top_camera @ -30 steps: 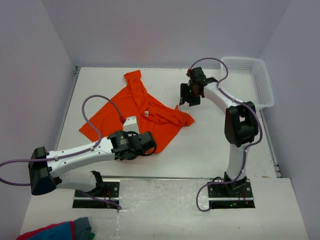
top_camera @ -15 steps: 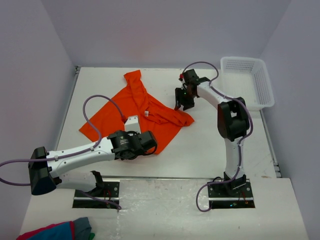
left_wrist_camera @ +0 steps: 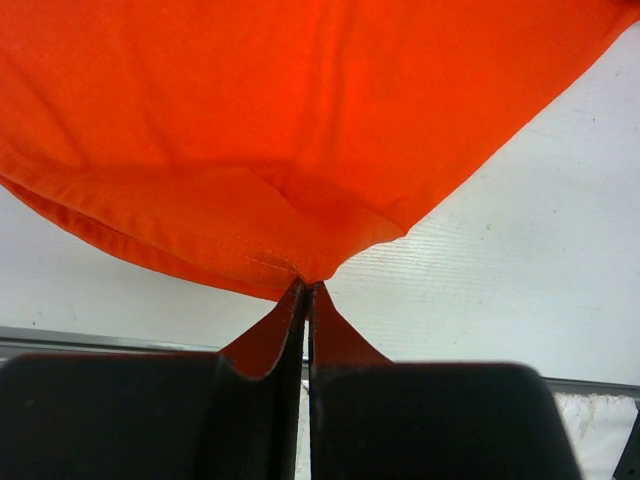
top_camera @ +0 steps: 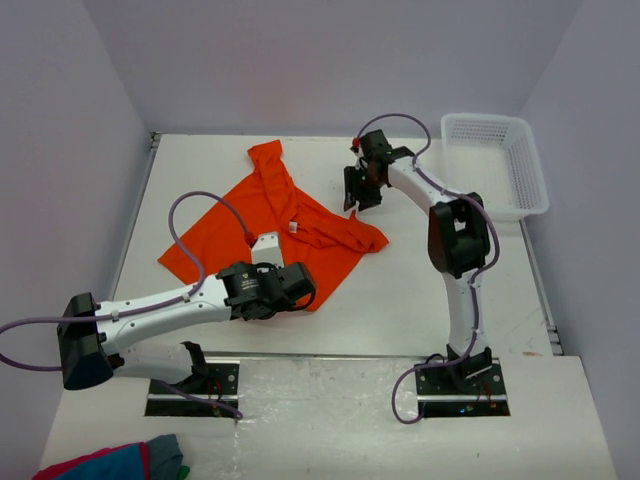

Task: Fold and stack the t-shirts
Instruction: Flatten out the tshirt

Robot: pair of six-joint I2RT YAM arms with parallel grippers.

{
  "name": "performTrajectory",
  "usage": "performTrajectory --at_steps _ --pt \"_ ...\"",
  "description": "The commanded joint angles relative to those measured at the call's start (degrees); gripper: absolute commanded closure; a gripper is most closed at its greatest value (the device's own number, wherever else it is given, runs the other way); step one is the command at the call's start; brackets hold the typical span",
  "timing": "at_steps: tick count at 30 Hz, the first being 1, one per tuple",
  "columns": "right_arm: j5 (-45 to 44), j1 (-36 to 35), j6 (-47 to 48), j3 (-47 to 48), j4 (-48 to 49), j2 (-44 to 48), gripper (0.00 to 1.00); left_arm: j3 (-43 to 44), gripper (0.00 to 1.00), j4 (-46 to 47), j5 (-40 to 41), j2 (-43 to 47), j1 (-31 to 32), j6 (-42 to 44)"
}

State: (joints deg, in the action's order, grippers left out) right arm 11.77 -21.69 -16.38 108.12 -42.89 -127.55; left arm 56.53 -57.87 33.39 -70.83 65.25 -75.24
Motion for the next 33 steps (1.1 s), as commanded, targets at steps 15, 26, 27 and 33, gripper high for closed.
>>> performTrajectory --at_steps 15,26,27,33 --pt "0.9 -0.5 0.2 9.1 -3.0 -8.9 0.63 0.1 1.0 1.3 0.5 2.4 -0.4 1.4" --pt "-1.7 -0.6 0.0 5.6 -1.8 -5.9 0.98 -1.6 1.0 3.0 -0.4 2.4 -0.4 1.7" --pt "-2.2 -0.6 0.0 5.1 -1.8 -5.5 1.0 -1.8 1.0 3.1 -0.5 2.3 -0.4 1.7" --pt "-5.6 -0.6 0.0 1.5 -0.3 1.0 1.0 -2.7 1.0 4.6 0.1 1.2 -0.4 2.5"
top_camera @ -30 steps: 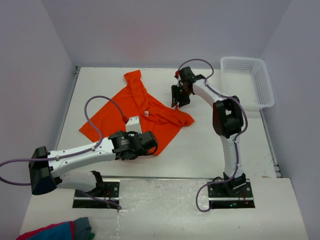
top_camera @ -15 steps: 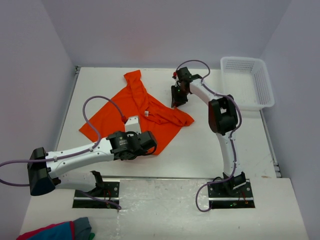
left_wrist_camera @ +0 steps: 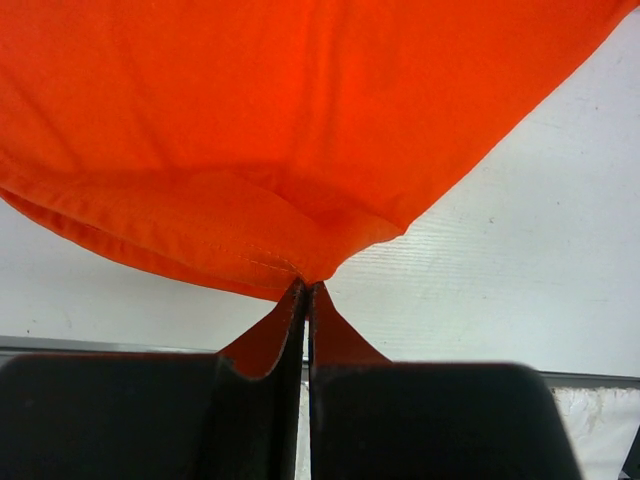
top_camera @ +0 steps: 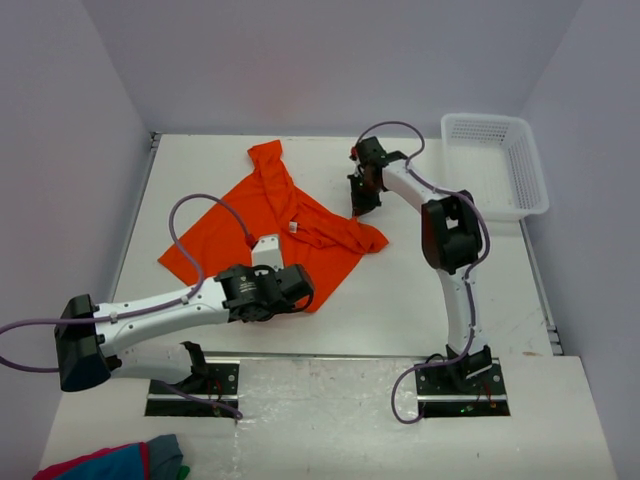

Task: Fold and stack the t-shirts
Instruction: Flatten out the tshirt

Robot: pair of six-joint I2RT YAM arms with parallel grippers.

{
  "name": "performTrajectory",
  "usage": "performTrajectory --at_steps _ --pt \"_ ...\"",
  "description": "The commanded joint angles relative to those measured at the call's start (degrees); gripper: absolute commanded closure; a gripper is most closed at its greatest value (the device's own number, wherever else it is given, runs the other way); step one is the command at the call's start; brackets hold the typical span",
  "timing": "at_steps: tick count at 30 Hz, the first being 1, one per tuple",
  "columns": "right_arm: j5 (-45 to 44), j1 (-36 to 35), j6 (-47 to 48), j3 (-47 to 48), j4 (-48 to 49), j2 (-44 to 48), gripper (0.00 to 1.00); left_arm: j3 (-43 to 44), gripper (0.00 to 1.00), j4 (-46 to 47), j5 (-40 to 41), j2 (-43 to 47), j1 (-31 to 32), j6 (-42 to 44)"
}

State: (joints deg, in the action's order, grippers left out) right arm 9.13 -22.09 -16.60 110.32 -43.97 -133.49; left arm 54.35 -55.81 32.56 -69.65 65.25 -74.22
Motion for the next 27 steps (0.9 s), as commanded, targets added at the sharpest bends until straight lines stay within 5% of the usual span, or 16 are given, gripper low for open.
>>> performTrajectory --at_steps 1,7,13,27 --pt "-4.0 -0.2 0.3 -1.0 0.8 8.1 1.0 -0.2 1.0 2.8 1.4 -0.6 -0.4 2.3" --pt "-10.7 0.3 3.0 3.3 -3.2 18.0 1.0 8.4 1.0 -3.2 8.4 -5.9 -0.3 5.7" --pt "-17.2 3.4 5.4 13.1 -9.9 25.6 1.0 15.7 1.0 -7.5 15.6 -2.3 -0.3 8.6" --pt "-26.1 10.1 5.2 6.9 -9.4 44.7 1.0 47.1 1.0 -18.1 34.5 1.6 -0.3 20.7"
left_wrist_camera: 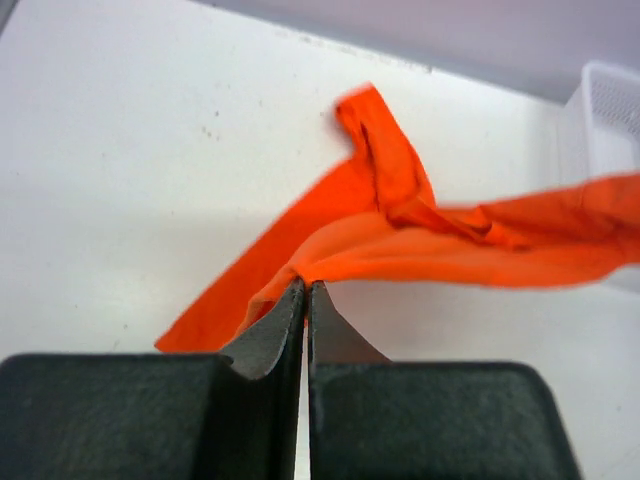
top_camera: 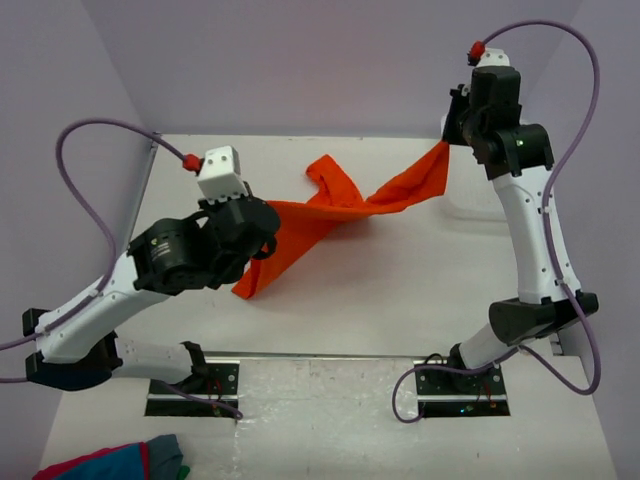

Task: Fold and stack the t-shirts
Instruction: Flatten out the tshirt

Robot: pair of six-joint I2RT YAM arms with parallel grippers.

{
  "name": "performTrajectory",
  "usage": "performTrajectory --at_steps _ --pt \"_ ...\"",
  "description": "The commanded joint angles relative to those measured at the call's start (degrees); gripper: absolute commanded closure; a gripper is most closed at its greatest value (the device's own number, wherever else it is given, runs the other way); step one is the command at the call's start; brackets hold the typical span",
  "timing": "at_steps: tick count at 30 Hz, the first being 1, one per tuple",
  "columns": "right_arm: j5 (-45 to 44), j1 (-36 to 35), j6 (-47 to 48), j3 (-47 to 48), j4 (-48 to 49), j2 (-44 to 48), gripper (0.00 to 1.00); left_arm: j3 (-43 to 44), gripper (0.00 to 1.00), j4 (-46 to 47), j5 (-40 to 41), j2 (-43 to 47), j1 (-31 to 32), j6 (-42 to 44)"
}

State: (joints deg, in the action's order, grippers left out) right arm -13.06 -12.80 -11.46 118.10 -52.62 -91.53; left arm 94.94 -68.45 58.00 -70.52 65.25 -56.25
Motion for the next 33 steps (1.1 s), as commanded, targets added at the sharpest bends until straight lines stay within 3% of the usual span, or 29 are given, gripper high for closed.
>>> performTrajectory --at_steps 1,8,16,21,26,31,32,33 --pt "-4.3 1.1 -0.3 -0.9 -0.8 3.5 1.0 8.0 1.0 -6.5 9.9 3.1 -0.3 3.1" --pt "-12.0 3.4 -3.7 4.2 -6.0 5.0 1.0 18.1 1.0 -0.8 16.4 9.5 -0.4 11.9" --pt "-12.4 5.1 -6.6 -2.0 -4.8 15.6 1.0 20.5 1.0 12.6 19.9 14.6 -0.4 26.4" --pt "-10.4 1.0 -6.6 -5.3 -3.9 22.2 1.0 19.2 1.0 15.4 12.4 15.5 -0.3 28.9" --pt "-4.7 -2.4 -7.5 -4.3 -7.1 22.8 1.0 15.5 1.0 15.8 8.0 14.1 -0.3 27.8" --pt "-6.4 -7.7 -7.6 -9.0 -6.1 21.8 1.0 11.0 1.0 14.1 2.9 6.3 -0.3 27.5" --pt "-6.5 -7.9 -7.5 -9.3 -6.1 21.6 1.0 8.8 1.0 15.2 -1.5 3.8 -0.3 27.4" --pt "-6.9 -8.1 -7.6 -9.3 -6.1 21.4 1.0 5.9 0.94 18.9 -4.2 2.9 -0.4 27.6"
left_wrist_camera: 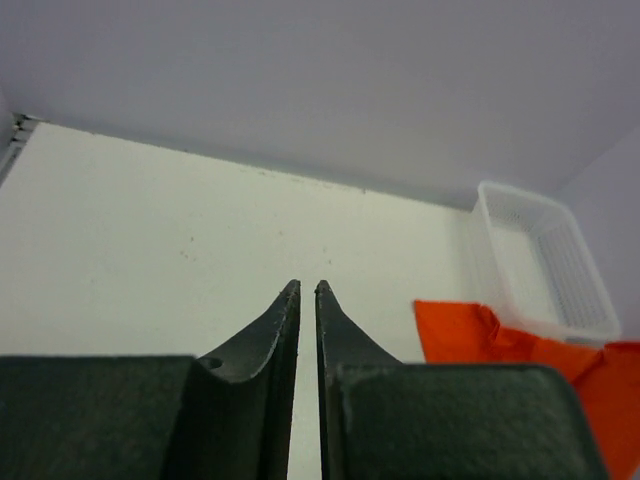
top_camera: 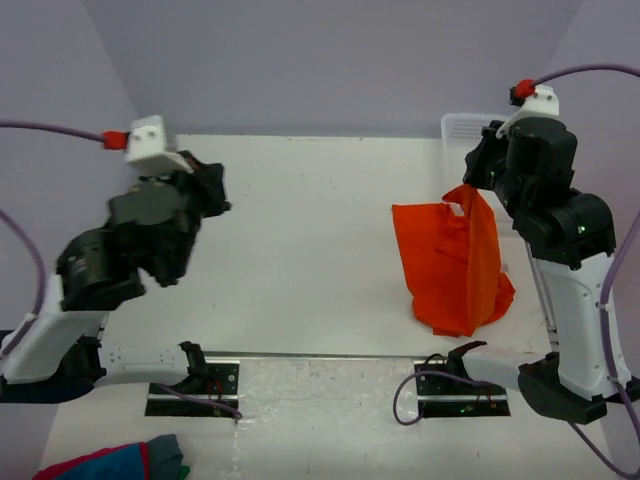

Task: Fold and stack the t-shirts
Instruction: Flatten out the tshirt

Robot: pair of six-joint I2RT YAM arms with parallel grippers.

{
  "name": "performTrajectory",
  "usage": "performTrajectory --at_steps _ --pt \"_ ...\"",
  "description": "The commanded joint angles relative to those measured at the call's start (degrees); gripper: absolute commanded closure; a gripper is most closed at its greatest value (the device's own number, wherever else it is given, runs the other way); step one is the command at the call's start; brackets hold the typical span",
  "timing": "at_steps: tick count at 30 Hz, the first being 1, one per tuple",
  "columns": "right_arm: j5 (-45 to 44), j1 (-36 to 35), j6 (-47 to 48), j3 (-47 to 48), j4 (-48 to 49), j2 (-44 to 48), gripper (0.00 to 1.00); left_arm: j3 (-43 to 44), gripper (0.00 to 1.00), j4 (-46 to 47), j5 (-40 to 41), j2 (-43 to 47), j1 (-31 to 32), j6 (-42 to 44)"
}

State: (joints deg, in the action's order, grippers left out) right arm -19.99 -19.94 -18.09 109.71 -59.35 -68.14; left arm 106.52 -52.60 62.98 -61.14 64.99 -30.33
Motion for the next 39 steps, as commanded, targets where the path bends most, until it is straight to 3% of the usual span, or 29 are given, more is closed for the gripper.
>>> performTrajectory --at_steps 1,2,4,6,10,14,17,19,22,26,31,39 --pt "-0.2 -1.1 -1.2 -0.7 0.6 -2.3 1.0 -11.6 0.87 5.8 -12.2 -7.9 -0.1 2.0" --pt "-0.4 -1.1 -1.2 -0.7 0.6 -2.2 1.0 -14.6 0.86 8.9 -19.0 -10.5 -0.1 2.7" --pt "-0.3 -1.1 -1.2 -0.5 0.9 -2.3 1.0 -21.2 0.84 17.4 -24.0 -13.6 -0.1 3.5" --pt "-0.6 -1.2 -1.3 -0.1 0.1 -2.7 1.0 -24.1 0.71 25.1 -28.3 -18.0 -0.2 5.0" --pt "-3.6 -1.2 -0.9 0.2 -1.2 -3.4 1.0 -27.3 0.7 32.6 -36.9 -23.4 -4.9 5.3" --pt "-7.3 -1.1 -0.4 0.5 -2.3 -3.9 1.0 -30.6 0.71 38.3 -50.8 -28.1 -10.7 4.4" --pt "-7.8 -1.2 -0.5 0.5 -2.9 -4.5 1.0 -32.1 0.69 43.0 -55.6 -32.4 -13.2 4.4" --pt "-7.3 -1.2 -0.7 0.0 -2.4 -4.4 1.0 -29.5 0.67 43.1 -56.6 -37.2 -14.8 4.9" --pt "-6.6 -1.2 -1.1 -0.4 -2.3 -4.8 1.0 -24.5 0.48 44.4 -61.5 -44.0 -17.4 5.3" --pt "-6.6 -1.3 -1.2 -1.3 -2.2 -5.1 1.0 -17.2 0.35 47.1 -70.9 -53.4 -20.0 4.6" --pt "-6.8 -1.3 -0.5 -2.1 -1.7 -4.9 1.0 -3.3 0.28 45.8 -75.0 -65.4 -22.7 5.2" --pt "-6.3 -1.3 -0.2 -2.0 -2.0 -4.8 1.0 12.6 0.28 45.8 -82.3 -80.8 -27.4 2.5"
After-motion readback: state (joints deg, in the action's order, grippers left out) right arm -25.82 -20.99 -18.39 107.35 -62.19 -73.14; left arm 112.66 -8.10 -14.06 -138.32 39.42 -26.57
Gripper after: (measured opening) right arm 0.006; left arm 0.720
